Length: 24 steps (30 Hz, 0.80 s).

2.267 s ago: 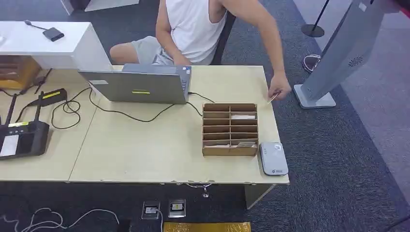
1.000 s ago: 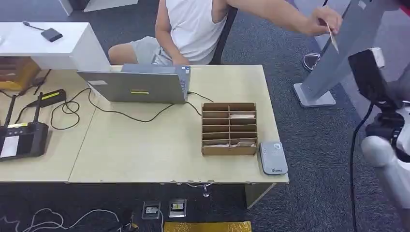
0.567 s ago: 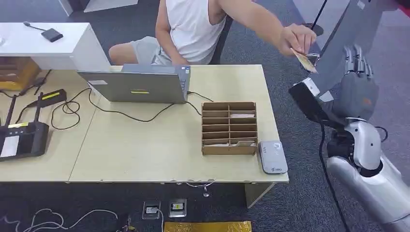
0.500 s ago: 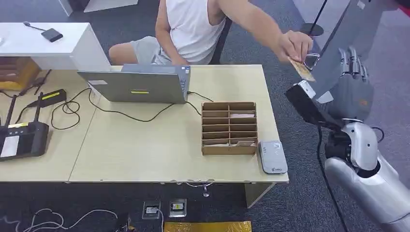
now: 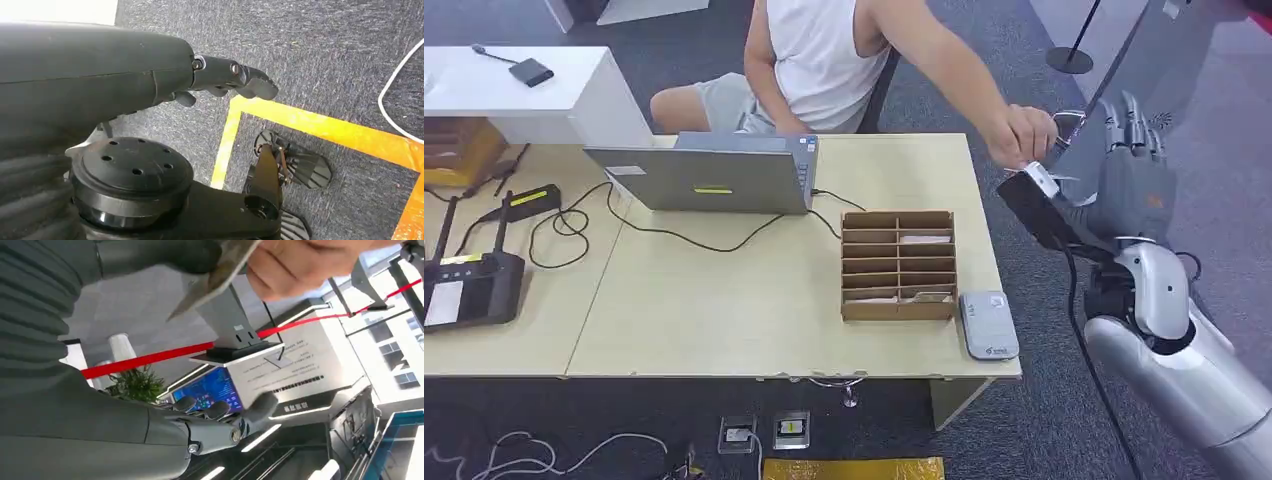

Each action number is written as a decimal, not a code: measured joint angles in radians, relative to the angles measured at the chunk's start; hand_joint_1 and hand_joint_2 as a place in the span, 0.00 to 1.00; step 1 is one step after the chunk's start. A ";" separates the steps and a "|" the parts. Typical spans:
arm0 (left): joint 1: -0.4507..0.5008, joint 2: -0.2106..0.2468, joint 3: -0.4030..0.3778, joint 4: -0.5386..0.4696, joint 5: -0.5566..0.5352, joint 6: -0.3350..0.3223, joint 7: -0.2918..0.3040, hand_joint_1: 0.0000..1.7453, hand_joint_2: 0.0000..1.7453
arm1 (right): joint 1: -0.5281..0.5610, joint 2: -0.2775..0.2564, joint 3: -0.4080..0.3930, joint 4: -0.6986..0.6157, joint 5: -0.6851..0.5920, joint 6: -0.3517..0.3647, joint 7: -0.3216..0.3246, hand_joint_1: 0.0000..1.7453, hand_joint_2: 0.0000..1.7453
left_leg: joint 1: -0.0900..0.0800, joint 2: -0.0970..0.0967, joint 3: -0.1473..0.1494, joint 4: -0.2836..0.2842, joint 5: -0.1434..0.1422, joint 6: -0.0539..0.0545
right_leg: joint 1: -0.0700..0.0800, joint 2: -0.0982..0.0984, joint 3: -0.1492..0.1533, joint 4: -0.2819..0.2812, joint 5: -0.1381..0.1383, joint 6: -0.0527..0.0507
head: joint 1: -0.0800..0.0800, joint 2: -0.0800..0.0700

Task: Pass the card to the sensor for recognition and then transmit it.

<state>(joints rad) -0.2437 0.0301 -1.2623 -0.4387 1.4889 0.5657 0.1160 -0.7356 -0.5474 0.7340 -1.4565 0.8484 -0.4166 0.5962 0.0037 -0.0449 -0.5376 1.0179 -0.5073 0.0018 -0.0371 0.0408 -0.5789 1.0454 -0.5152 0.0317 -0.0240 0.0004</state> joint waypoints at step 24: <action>0.001 0.001 0.009 0.004 0.000 -0.011 0.000 0.00 1.00 | -0.027 0.023 0.078 0.064 -0.081 0.008 -0.023 1.00 1.00 | 0.000 0.000 0.000 0.000 0.000 0.000 | 0.000 0.000 0.000 0.000 0.000 0.000 | 0.000 0.000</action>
<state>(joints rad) -0.2430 0.0313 -1.2535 -0.4345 1.4889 0.5547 0.1160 -0.7627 -0.5249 0.8122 -1.3924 0.7675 -0.4085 0.5730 0.0039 -0.0447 -0.5375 1.0179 -0.5073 0.0018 -0.0368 0.0410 -0.5790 1.0454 -0.5152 0.0317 -0.0240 0.0004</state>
